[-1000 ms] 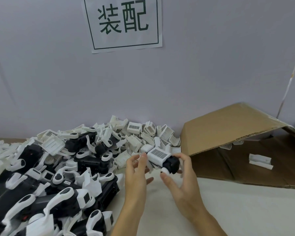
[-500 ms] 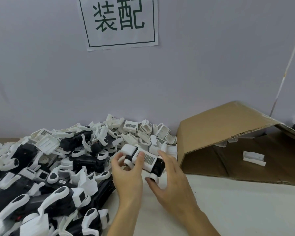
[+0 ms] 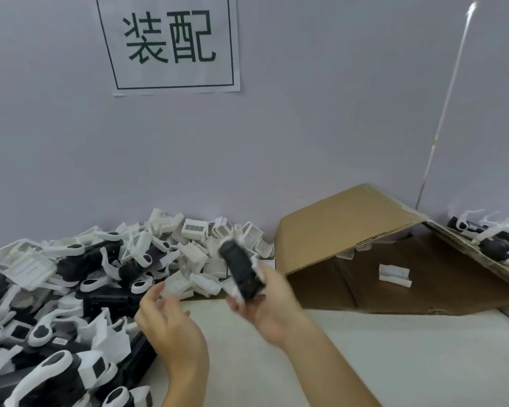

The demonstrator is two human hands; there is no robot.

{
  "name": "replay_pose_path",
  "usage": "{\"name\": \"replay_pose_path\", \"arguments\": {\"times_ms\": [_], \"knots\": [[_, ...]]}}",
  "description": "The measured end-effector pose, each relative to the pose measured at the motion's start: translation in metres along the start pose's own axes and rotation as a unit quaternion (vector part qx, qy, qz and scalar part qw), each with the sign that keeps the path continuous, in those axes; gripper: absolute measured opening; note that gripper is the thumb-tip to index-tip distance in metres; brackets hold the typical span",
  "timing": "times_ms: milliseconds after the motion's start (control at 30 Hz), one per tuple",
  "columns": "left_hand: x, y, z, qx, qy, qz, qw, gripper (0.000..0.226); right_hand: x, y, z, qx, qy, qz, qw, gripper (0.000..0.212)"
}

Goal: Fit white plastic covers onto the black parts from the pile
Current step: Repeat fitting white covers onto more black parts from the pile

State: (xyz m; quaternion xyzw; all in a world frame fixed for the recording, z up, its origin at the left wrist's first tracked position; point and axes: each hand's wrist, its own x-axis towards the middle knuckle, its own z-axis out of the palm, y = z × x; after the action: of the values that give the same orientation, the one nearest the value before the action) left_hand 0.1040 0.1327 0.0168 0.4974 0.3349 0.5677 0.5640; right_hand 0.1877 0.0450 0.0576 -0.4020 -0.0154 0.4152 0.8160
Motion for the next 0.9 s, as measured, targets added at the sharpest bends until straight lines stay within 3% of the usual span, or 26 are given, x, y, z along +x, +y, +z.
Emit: {"name": "replay_pose_path", "arguments": {"times_ms": [100,200,267,400,500,633,900], "knots": [[-0.001,-0.001,0.002,-0.018,-0.003,-0.017,1.0,0.024,-0.01,-0.068,0.029,0.127,-0.01,-0.142,0.982,0.036],[-0.002,-0.002,0.004,-0.033,-0.017,-0.024,0.999,0.025,-0.024,-0.113,0.028,0.172,-0.007,-0.243,0.955,0.066],[-0.004,-0.002,0.005,-0.032,-0.027,-0.027,0.999,0.024,-0.024,-0.095,0.012,0.118,0.045,-0.254,0.959,0.066],[-0.006,-0.003,0.007,-0.018,-0.049,-0.039,0.998,0.026,-0.007,0.012,-0.021,-0.093,0.127,-0.253,0.955,0.019],[-0.005,-0.003,0.005,0.015,-0.081,-0.044,0.996,0.031,0.0,0.056,-0.036,-0.277,0.124,-0.246,0.921,0.028],[-0.006,-0.007,0.003,0.07,-0.142,-0.08,0.984,0.028,-0.001,0.058,-0.037,-0.412,0.095,-0.226,0.878,0.031],[-0.001,-0.021,-0.002,0.121,-0.188,-0.147,0.963,0.024,0.005,0.062,-0.041,-0.49,0.074,-0.239,0.835,0.036]]}}
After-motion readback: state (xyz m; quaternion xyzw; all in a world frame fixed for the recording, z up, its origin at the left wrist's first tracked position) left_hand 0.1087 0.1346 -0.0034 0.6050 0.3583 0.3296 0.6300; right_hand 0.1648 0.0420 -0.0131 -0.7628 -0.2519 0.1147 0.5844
